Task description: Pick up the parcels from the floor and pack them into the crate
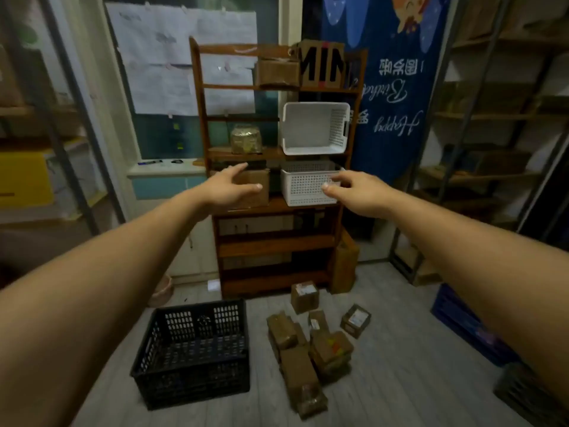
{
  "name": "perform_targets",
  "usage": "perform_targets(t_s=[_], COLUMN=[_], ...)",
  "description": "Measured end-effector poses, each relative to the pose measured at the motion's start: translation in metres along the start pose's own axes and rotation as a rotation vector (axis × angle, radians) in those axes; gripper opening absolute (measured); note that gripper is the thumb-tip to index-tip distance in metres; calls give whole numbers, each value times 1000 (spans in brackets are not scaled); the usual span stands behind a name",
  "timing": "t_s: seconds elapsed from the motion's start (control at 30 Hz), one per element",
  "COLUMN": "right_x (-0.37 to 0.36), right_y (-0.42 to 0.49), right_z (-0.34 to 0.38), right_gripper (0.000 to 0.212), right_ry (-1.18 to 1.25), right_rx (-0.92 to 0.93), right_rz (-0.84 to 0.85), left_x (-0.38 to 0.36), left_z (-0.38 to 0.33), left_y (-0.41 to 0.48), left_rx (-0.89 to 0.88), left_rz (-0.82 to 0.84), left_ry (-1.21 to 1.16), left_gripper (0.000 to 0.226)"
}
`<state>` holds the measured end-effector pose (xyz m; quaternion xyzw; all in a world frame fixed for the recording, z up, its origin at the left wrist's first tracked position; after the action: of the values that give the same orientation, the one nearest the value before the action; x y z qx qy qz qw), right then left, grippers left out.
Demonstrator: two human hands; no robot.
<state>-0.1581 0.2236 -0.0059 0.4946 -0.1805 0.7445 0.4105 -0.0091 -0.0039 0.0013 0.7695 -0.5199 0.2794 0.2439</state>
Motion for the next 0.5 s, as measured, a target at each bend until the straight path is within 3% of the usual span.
perform_targets(t_s=[0.2,0.5], right_x=[1,-60], right_y=[24,95], right_z=[-71,-135], right_gripper=[74,69], right_ry=[-30,33], right_rx=[-86,-184], right_rz=[67,178], left_x=[-55,-116], left_z=[-7,56], left_y=[53,157], left_rx=[44,107], left_rz=[24,180], left_ry=[-24,-8], left_gripper=[76,79])
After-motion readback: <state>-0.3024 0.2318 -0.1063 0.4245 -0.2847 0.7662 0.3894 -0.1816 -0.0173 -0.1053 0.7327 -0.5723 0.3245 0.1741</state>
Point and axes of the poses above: each hand's wrist, its own y-axis towards the middle knuckle, its own x-axis out of the back of the hand, z = x × y, the point moved 1 cm from there along y, towards the middle knuckle, and after that the axes turned 4 degrees about z, right-handed, at the moved point
